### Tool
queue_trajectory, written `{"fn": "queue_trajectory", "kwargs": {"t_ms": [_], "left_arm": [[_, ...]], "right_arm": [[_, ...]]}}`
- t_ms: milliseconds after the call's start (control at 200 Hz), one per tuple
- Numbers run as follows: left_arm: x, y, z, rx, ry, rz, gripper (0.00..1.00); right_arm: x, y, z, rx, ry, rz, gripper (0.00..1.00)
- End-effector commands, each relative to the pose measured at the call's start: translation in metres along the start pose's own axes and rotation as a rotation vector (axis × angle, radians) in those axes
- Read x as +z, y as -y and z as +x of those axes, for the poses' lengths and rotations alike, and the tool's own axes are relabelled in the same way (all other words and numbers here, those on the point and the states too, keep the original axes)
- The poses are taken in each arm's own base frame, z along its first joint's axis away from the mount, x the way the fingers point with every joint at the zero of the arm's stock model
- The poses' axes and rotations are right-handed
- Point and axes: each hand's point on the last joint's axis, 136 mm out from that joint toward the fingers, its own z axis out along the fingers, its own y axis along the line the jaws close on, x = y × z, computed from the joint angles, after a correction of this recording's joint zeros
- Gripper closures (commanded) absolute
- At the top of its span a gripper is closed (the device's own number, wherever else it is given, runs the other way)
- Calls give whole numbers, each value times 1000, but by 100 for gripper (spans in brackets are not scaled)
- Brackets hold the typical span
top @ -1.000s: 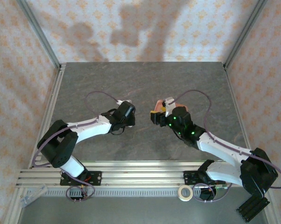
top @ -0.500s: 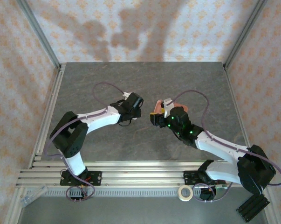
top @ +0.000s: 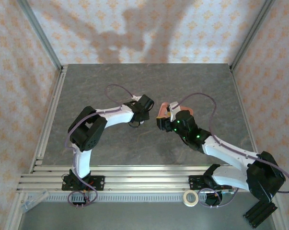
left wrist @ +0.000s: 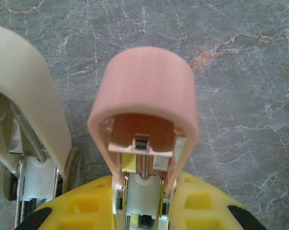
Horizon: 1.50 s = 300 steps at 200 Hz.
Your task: Load the staples into the stapler
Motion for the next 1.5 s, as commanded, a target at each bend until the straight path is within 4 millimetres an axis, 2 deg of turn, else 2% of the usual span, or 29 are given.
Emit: {"fn": "queue_trajectory", "kwargs": {"t_ms": [0,295,375,455,525,691,711,786,981,1076,1151,1346,1496], "left_arm": [[0,-1,-11,-29,28,-31,81],[5,-3,-17,-25,40,-56,75],[4,-3,-18,-24,41,-58,71],[1,-3,-20,-27,47,-52,63],[-6,-1,-24,-27,57,-39,54],[-27,-1,-32,-15,82,-18,43],[-39,0,-39,-20,104,-1,42],[-57,-3,-45,-18,135,10,39],[-97,-19,-48,-28,213,60,38],[-107,-27,-41,-36,226,90,37],[-110,-32,-33,-34,227,122,37],[-108,-38,-14,-71,206,232,43],[-106,-52,-6,-119,202,260,44]], "right_arm": [[-6,9,3,-14,7,45,35],[-7,8,4,-14,5,41,35],[-8,7,3,-13,9,31,34],[-10,8,1,-5,12,38,33],[-12,9,0,5,13,46,32],[-16,6,-3,33,14,29,32],[-16,6,-2,38,11,29,32],[-18,8,-3,60,5,41,31],[-23,17,-8,131,-24,113,28],[-25,25,-11,178,-44,171,21],[-24,32,-14,206,-72,212,18],[-12,50,-6,329,-228,236,18],[3,74,24,461,-428,247,21]]}}
